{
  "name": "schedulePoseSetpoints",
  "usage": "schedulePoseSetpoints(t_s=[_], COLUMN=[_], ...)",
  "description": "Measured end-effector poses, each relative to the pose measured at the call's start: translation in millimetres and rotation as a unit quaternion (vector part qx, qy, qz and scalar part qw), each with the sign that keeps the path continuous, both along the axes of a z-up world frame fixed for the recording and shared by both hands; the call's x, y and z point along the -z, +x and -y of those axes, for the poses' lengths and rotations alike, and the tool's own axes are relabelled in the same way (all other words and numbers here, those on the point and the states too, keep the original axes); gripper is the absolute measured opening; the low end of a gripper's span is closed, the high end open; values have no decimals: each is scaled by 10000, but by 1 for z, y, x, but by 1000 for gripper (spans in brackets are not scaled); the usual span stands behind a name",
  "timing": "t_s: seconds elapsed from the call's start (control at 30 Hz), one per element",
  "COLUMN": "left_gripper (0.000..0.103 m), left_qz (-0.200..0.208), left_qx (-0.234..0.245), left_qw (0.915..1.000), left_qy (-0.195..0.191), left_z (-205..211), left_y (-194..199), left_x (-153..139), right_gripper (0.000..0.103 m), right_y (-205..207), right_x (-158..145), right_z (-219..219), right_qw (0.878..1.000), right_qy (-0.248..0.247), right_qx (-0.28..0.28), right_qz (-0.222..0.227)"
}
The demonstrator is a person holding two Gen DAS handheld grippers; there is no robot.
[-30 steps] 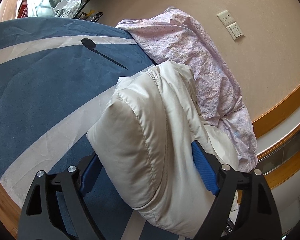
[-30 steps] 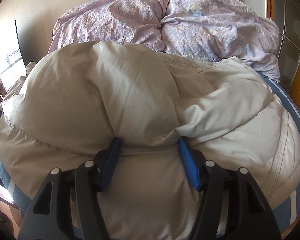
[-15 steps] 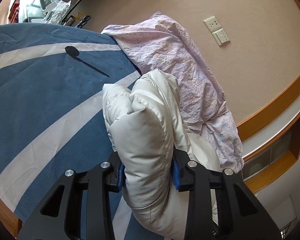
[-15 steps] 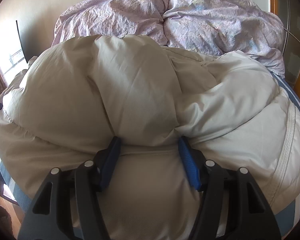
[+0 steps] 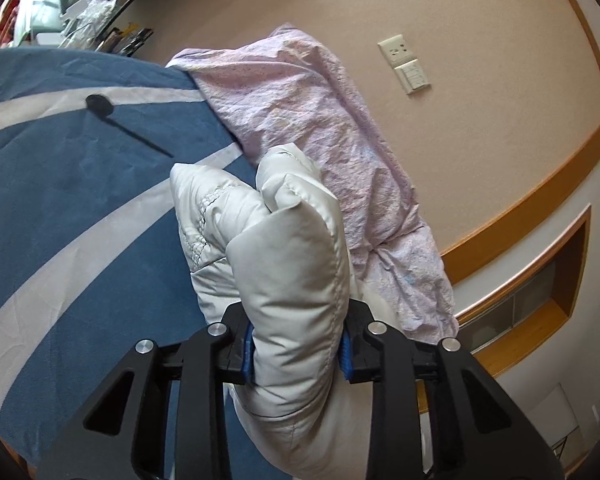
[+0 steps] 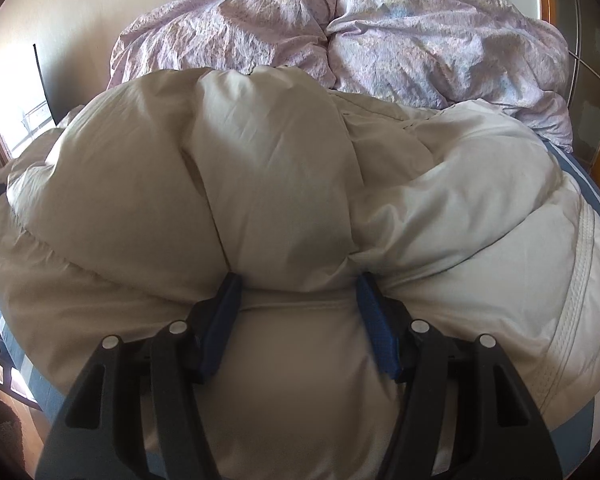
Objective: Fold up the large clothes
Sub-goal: 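Lift the folded jacket with the left tool and carry it across the bed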
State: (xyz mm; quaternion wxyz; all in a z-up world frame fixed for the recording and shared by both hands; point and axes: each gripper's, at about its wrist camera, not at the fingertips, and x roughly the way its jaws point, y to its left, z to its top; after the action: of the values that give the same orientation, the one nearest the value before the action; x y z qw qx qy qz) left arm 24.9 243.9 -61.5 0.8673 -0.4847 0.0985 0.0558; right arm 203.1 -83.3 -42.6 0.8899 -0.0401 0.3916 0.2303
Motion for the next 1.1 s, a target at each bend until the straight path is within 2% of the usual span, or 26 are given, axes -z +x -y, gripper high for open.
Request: schedulePoseSetpoints(t_s=[0.2,0.43,0.63,0.83,0.9,1.0,1.1], left_gripper=[29,29,29,29,29,29,29], left_qz=[585,992,1166,1235,1247,1207,1139], left_qx=[432,988,1363,1770,1924,2122,2296], left_qw=[9961,9845,9749,9624,9583,9538,9503], left_qy=[492,1052,1315,1648,1708,1750,1767], left_z=[31,81,124,170,185,203,221], left_y=[8,26,43,57,63,74,85], left_x=[-51,-93,-113,-124,-125,-124,-122], right_gripper=[61,61,58,58,58,59,60], right_y=[2,4,5,4,6,9,20], right_x=[2,4,-3,-19,-24,-31,-34], right_z=[0,1,14,61,79,103,129], right_qw=[10000,10000,9999,9987,9977,9956,9930], right_qy=[18,49,157,435,528,471,400], right_qx=[31,40,-28,188,325,658,982], right_qz=[-31,-48,-33,208,261,479,512])
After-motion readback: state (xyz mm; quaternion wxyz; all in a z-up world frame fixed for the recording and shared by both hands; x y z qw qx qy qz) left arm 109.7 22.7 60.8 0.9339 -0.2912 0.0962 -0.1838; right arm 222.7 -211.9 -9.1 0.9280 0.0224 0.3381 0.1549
